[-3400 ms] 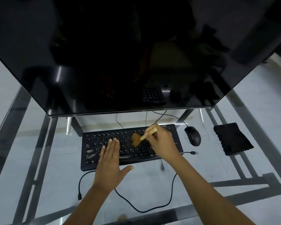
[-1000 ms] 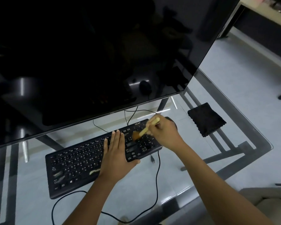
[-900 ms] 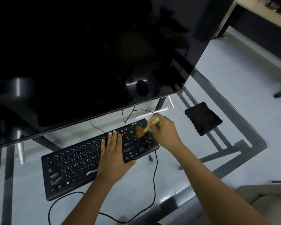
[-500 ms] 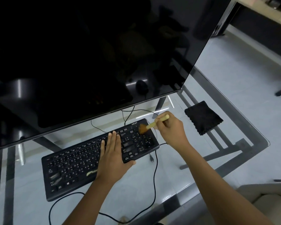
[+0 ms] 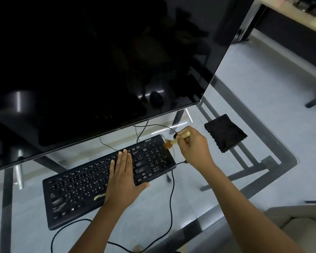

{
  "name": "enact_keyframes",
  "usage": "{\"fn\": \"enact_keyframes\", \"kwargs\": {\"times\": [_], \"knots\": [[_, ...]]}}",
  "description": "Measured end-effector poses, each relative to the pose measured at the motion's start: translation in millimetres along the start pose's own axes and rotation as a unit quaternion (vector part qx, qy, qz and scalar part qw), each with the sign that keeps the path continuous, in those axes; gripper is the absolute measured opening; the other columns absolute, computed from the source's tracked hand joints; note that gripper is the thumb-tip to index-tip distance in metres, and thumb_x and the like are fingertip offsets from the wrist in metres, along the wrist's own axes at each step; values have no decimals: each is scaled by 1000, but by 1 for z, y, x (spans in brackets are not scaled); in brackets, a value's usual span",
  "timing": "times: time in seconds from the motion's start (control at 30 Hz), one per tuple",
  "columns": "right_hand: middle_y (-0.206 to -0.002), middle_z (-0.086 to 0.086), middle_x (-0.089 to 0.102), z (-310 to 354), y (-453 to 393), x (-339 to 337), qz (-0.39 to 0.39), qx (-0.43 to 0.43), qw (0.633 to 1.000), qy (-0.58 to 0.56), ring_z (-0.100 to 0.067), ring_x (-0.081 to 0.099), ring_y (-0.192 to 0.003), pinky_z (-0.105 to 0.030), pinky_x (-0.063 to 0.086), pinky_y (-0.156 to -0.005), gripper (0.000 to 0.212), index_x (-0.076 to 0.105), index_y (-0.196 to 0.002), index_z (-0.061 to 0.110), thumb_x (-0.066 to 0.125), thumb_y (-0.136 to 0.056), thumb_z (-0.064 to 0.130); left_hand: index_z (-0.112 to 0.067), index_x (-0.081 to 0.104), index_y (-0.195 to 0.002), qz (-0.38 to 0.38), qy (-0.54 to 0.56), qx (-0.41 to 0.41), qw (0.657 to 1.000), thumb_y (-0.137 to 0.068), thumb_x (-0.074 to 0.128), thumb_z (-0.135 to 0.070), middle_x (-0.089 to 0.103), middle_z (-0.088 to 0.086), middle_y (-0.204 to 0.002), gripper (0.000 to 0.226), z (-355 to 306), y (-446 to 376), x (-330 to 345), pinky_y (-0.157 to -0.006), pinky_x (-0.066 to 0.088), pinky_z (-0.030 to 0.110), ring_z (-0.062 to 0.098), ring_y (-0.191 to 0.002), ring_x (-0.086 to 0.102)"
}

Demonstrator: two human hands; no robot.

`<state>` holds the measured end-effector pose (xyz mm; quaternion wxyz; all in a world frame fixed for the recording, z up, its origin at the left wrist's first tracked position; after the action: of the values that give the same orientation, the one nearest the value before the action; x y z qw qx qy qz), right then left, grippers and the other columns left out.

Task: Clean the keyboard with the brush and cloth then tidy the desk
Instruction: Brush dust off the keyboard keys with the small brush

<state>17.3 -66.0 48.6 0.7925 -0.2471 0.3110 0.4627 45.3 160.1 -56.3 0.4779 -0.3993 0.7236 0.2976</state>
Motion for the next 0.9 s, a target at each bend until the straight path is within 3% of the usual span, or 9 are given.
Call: {"fn": "enact_keyframes", "kwargs": {"times": [0.13,0.27,0.3,0.43,0.57,0.6,0.7,0.83,0.9], "knots": [[-76,-4,66,1,9,20,131,3,991,33,-7,54,-54,-9,41,-50,6,62,-90,10,57,-90,14,-5,12,-150,2,-13,3,1000,-70,61,-73,5,10,-160,116,2,0,1,-118,-8,39,18,-147,-7],[-85,4,59,0,8,0,-15,-37,999,31,1,56,-64,-1,40,-61,3,64,-90,10,61,-89,10,-4,14,-150,2,-12,5,1000,-69,58,-75,8,10,-160,116,2,0,2,-117,-10,36,18,-147,-4],[-85,4,61,2,8,-3,-21,-41,999,6,1,58,-67,-2,41,-62,3,65,-90,10,62,-89,10,-4,15,-150,1,-14,4,1000,-68,55,-77,8,10,-160,116,3,0,3,-117,-10,36,18,-147,-4],[-72,2,67,1,15,17,107,20,993,-52,-7,66,-66,-12,48,-58,8,63,-84,13,58,-89,9,-4,16,-150,3,-17,0,1000,-66,39,-81,11,10,-159,117,6,1,5,-118,-8,36,19,-147,0],[-78,3,63,1,12,4,-3,-14,1000,-18,-4,59,-64,-9,43,-59,5,63,-87,11,60,-89,7,-5,15,-150,-4,-15,5,1000,-64,39,-82,9,9,-160,118,3,-2,4,-117,-11,36,18,-147,-3],[-77,3,64,1,10,1,-7,-4,999,-44,-4,58,-62,-10,43,-57,5,63,-88,11,60,-89,7,-5,14,-151,-6,-17,6,1000,-64,39,-82,7,9,-160,118,3,-2,4,-117,-11,36,17,-147,-5],[-76,-3,66,2,8,17,87,20,995,-44,-8,57,-58,-13,40,-53,7,61,-86,12,57,-91,10,-5,13,-151,-5,-18,4,1000,-64,40,-82,6,8,-160,119,4,-2,5,-118,-8,39,17,-147,-7],[-84,-1,63,4,7,9,-4,-11,1000,-22,-11,56,-67,-15,42,-60,4,62,-90,12,60,-90,9,-5,15,-151,-5,-14,5,1000,-65,38,-83,7,8,-160,118,3,-1,7,-119,-5,41,17,-147,-5],[-79,1,68,2,8,13,25,31,995,-95,-15,64,-69,-15,48,-60,6,62,-88,15,60,-90,10,-5,14,-151,-9,-10,9,1000,-65,38,-83,6,8,-160,118,4,-2,6,-119,-6,40,16,-147,-7]]}}
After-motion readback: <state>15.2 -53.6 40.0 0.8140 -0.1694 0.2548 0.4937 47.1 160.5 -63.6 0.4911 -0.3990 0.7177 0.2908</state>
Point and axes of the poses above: each hand's wrist, its own y-axis away from the middle knuckle, its own x-axis out of the palm, z = x × y, the point moved 7 cm from there along -y, towards the middle knuckle
